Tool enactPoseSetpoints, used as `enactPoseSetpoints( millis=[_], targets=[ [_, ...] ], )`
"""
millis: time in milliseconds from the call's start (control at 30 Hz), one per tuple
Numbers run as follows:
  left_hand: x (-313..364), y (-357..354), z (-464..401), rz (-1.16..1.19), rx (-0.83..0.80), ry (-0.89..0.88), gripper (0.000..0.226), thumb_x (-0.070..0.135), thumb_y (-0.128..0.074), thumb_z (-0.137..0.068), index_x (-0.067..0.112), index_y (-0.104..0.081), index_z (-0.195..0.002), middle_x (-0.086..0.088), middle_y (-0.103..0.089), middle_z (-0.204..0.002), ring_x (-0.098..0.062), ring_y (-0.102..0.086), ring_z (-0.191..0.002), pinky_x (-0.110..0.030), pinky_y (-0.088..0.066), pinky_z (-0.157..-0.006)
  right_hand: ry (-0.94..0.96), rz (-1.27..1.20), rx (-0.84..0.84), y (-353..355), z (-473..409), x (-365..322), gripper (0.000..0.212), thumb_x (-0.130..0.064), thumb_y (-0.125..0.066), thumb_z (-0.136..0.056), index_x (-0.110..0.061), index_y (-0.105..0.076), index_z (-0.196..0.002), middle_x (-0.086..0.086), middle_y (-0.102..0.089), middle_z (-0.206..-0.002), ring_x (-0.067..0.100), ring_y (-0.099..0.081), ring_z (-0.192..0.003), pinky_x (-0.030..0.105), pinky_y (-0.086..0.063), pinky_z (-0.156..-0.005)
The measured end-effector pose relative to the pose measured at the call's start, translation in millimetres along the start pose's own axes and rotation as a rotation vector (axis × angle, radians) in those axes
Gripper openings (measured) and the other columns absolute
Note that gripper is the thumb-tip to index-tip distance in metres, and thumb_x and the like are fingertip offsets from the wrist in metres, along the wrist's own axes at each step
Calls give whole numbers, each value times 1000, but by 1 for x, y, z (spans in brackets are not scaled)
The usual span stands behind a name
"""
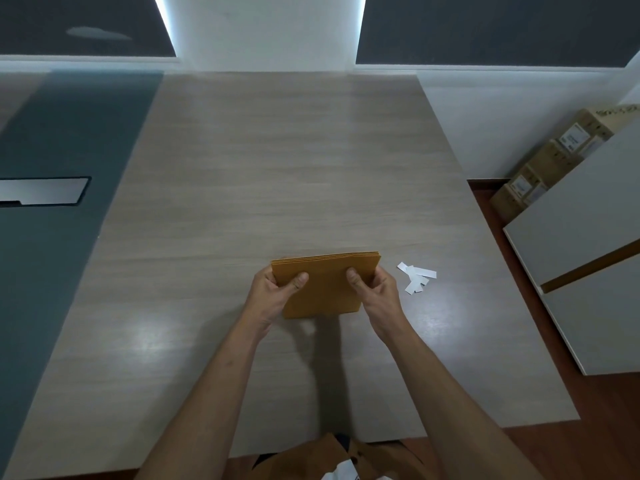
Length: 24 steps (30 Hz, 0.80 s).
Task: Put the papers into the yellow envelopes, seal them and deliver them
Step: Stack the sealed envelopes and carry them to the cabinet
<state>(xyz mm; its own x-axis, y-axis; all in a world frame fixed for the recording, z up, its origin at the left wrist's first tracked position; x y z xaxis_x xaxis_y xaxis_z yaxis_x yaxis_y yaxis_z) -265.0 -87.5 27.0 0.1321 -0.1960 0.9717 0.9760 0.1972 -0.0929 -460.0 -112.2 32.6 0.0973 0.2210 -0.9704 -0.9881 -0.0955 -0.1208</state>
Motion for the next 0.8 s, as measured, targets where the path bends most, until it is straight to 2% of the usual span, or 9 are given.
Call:
enactPoseSetpoints(
  millis=[100,200,333,400,533,633,800],
  targets=[
    [0,-2,-1,5,31,20,22,-3,-66,-86,2,-66,-107,12,-75,-83,0,-70,-81,-14,-53,-71,-1,-7,10,-1,0,0,16,-13,-63,-91,-17,-65,-107,-3,-71,-101,1,-67,-90,17,-53,-76],
    [6,-5,-3,19,72,38,16,10,-69,-87,11,-69,-103,8,-75,-90,-3,-72,-83,-16,-54,-68,-11,10,47,-2,-1,-2,15,-22,-65,-90,-22,-66,-105,-8,-73,-101,4,-68,-93,18,-54,-76],
    [11,-15,-10,8,93,73,21,26,-74,-83,15,-71,-100,-3,-76,-97,-19,-73,-91,-38,-59,-82,-20,6,121,4,-1,-11,15,-29,-68,-88,-23,-68,-102,-9,-75,-97,5,-70,-91,20,-55,-73],
    [16,-25,-16,11,67,90,21,27,-75,-83,15,-70,-101,-5,-76,-99,-22,-73,-93,-44,-58,-86,-23,20,149,12,-1,-18,13,-31,-68,-89,-25,-67,-100,-11,-75,-93,3,-71,-87,19,-56,-69],
    [25,-53,-28,-7,9,124,13,26,-76,-84,22,-67,-93,2,-73,-98,-21,-70,-95,-46,-55,-91,-31,22,210,32,4,-31,27,-36,-70,-86,-24,-66,-110,-5,-73,-105,11,-70,-97,31,-58,-83],
    [31,-89,-33,-38,-100,145,17,28,-76,-83,23,-68,-96,1,-73,-102,-21,-69,-97,-47,-55,-92,-10,24,305,60,20,-45,30,-40,-73,-83,-30,-65,-110,-9,-73,-105,9,-70,-95,29,-59,-77],
    [34,-164,-21,-110,-284,150,21,31,-76,-83,21,-69,-100,-1,-74,-103,-24,-70,-96,-51,-56,-90,-29,-34,548,124,59,-60,46,-49,-80,-74,-25,-67,-111,-7,-73,-106,17,-70,-97,41,-59,-83]
  ],
)
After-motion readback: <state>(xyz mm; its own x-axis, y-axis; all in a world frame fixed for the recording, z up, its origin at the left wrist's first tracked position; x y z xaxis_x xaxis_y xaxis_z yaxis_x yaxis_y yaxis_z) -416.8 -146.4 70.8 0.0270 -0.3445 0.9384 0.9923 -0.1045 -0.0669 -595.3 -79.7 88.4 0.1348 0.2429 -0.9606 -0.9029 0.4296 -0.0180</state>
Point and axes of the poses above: each hand's wrist, its own z-axis away from the middle knuckle, its own y-axis out of the back of the hand, x = y × z, the point moved 5 cm from there along -z, towards the middle knuckle
